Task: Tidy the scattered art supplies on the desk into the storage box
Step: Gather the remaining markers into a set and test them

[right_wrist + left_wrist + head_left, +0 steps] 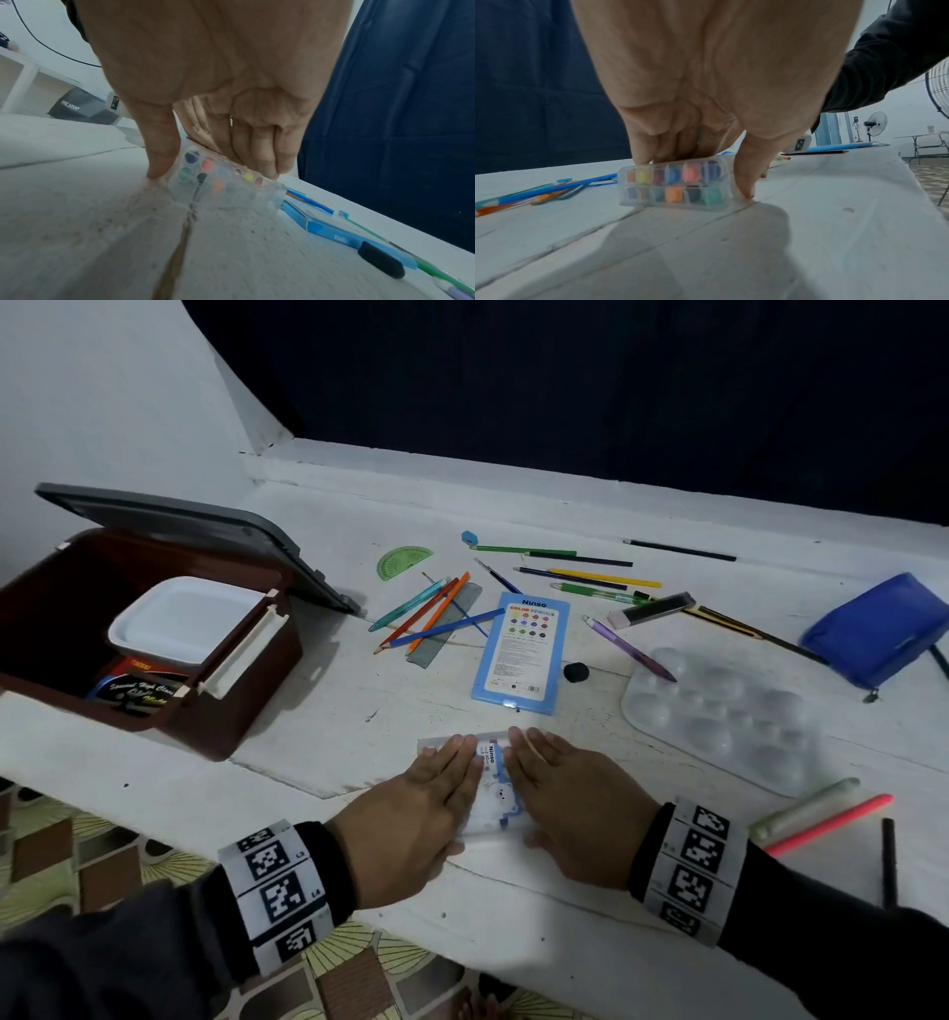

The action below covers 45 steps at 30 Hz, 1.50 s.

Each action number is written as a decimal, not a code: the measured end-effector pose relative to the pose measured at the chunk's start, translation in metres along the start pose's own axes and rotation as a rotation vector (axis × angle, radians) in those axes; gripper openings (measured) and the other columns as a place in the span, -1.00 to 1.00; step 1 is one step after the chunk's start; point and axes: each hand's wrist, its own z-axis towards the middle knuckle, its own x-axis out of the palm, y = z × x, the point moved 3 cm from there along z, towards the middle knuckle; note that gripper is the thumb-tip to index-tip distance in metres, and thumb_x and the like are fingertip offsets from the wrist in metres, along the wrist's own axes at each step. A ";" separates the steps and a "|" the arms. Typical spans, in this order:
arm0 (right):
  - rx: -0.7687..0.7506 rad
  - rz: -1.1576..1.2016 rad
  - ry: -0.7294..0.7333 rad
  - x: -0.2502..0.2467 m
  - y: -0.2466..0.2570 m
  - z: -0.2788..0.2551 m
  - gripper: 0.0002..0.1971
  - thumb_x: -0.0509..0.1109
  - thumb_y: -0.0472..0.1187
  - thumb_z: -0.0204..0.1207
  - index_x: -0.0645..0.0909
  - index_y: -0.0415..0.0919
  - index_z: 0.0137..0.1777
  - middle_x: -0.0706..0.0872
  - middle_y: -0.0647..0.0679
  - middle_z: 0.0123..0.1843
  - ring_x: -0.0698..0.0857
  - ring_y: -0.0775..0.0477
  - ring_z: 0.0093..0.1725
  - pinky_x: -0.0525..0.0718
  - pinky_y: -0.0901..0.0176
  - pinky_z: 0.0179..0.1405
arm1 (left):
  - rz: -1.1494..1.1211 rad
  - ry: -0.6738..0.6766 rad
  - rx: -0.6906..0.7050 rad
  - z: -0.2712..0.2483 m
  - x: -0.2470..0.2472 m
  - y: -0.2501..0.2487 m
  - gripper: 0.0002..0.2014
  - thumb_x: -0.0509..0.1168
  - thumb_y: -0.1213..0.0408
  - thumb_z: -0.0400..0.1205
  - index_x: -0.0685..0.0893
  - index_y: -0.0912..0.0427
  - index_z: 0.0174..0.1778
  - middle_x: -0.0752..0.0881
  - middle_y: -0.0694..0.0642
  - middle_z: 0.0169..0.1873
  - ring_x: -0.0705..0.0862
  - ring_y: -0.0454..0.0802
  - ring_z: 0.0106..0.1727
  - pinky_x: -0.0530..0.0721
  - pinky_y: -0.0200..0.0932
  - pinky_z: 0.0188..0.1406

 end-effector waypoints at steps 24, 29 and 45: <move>0.115 0.682 -0.174 -0.045 -0.034 0.004 -0.62 0.37 0.15 0.56 0.53 0.10 0.34 0.69 0.15 0.23 0.64 0.18 0.19 0.65 0.08 0.24 | -0.932 -0.334 -0.249 -0.007 -0.056 0.043 -0.56 0.39 -0.15 0.57 0.66 -0.06 0.31 0.74 -0.16 0.14 0.70 -0.18 0.18 0.65 -0.07 0.22; 0.255 0.831 -0.187 -0.043 -0.033 0.012 -0.25 0.27 0.48 0.35 0.31 0.29 0.54 0.42 0.36 0.42 0.43 0.26 0.37 0.50 0.12 0.43 | -0.948 -0.403 -0.248 -0.005 -0.052 0.067 -0.77 0.40 0.08 0.65 0.66 0.00 0.20 0.75 -0.08 0.04 0.71 -0.11 0.11 0.65 0.03 0.17; 0.250 1.125 -0.766 -0.169 0.113 0.136 -0.56 0.05 0.40 0.54 0.52 0.34 0.31 0.67 0.34 0.24 0.61 0.29 0.30 0.57 0.32 0.21 | -1.231 -0.844 -0.298 -0.175 -0.134 0.253 -0.76 0.53 0.06 0.54 0.74 0.04 0.06 0.80 0.02 -0.04 0.80 -0.06 0.01 0.81 -0.17 -0.15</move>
